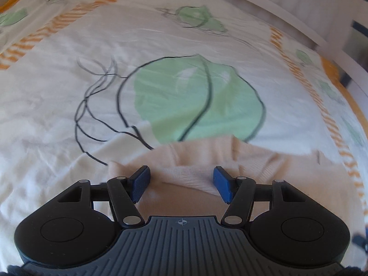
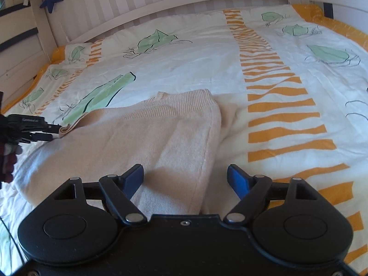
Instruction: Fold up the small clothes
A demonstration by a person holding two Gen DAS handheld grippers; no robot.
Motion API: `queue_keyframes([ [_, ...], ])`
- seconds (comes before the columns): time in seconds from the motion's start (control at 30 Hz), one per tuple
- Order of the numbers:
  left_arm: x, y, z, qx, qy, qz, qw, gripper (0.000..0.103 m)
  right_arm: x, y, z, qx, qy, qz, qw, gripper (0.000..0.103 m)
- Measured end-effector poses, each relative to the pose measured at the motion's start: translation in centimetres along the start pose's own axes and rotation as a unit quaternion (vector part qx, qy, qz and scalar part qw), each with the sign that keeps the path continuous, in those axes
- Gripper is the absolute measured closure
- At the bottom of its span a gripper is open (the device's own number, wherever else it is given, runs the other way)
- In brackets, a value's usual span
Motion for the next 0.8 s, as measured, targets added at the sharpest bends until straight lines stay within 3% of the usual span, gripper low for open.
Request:
queue_keyframes([
  [0.23,0.6,2.0,-1.4,-0.061,0.086,0.015,0.9943,0.044,-0.2,0.4,1.5,0.055,0.017,0.008,0.998,0.017],
  [0.37,-1.7,2.0,-1.1,-0.079,0.073,0.039,0.9935,0.044,-0.4,0.6,2.0,0.073,0.025,0.014,0.997,0.017],
  [0.53,-4.0,0.3,2.1,-0.002,0.035,0.05,0.9981,0.043,-0.5,0.7,2.5,0.091,0.034,0.016,0.995,0.016],
  [0.63,-3.1,-0.6,2.9,0.024,0.042,0.036,0.9982,0.043,-0.3,0.7,2.7,0.096,0.034,0.013,0.995,0.016],
  [0.7,-1.4,-0.8,2.1,0.009,0.053,0.006,0.9985,0.043,-0.2,0.7,2.6,0.095,0.034,0.011,0.995,0.016],
  [0.8,0.3,-0.6,0.2,-0.019,0.089,-0.006,0.9958,0.043,-0.1,0.6,2.6,0.095,0.033,0.011,0.995,0.015],
])
Point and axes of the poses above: each gripper's, at about its wrist camera, not at the fingertips, and x roughly the way its jaws point, z to its right, y to its top, the point moved 1 cm from there along x, roughly the way its jaws point, and after that the axes turned 6 degrees about y, right-handed, at the moved point
